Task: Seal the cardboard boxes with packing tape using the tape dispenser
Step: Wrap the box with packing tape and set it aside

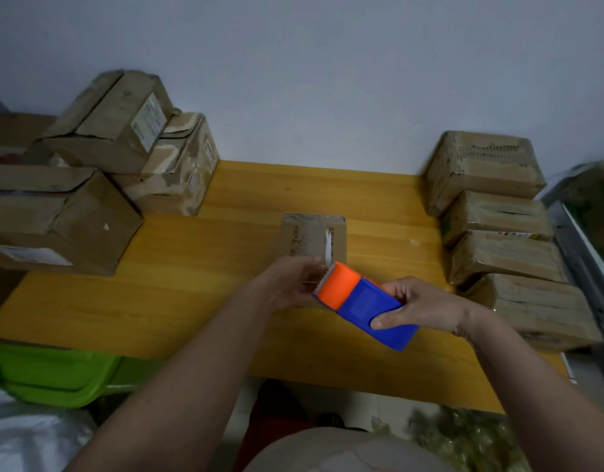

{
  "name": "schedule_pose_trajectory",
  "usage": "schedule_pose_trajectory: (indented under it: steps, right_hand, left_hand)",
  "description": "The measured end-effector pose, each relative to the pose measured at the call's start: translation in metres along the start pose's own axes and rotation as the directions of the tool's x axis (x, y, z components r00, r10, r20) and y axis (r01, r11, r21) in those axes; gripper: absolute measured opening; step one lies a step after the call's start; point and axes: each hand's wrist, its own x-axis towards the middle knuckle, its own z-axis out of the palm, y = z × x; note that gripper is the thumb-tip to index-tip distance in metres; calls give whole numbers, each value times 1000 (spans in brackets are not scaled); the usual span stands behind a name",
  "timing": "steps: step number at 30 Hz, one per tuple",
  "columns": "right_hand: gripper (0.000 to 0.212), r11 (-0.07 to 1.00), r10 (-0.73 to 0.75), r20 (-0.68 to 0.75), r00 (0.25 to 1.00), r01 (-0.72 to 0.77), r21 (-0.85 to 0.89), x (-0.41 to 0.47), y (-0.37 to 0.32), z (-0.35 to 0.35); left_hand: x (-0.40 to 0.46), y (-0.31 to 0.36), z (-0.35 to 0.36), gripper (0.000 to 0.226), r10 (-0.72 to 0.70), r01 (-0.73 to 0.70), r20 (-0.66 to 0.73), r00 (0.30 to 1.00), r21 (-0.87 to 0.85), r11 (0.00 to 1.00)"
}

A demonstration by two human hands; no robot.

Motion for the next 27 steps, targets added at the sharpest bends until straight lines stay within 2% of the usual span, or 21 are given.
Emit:
schedule_pose_trajectory:
  steps: [3, 7, 11, 16, 20, 27]
  right_hand:
    - [30, 1000, 17, -12, 1000, -17, -7, 3, -3, 3]
    - [51, 998, 59, -86, 995, -58, 11, 12, -8, 9]
    - [38, 993, 92, -80, 993, -97, -71, 12, -14, 7]
    - [42, 964, 192, -62, 979, -200, -174, 11, -12, 3]
    - [34, 933, 250, -103, 963, -268, -239, 19, -15, 6]
    - [41, 862, 262, -165, 951, -307, -402, 42, -36, 15]
  left_hand:
    - [-1, -6, -5, 6, 48, -47, -12, 999, 62, 997]
    - [5, -12, -9, 11, 185, -150, -177, 967, 194, 970]
    - [2, -21, -12, 6, 302, -232, -275, 913, 259, 938]
    - [0, -36, -27, 10, 386, -255, -388, 837, 348, 902]
    - [0, -52, -29, 12, 386, -258, -455, 803, 318, 912]
    - [5, -66, -34, 12, 365, -286, -618, 696, 228, 931]
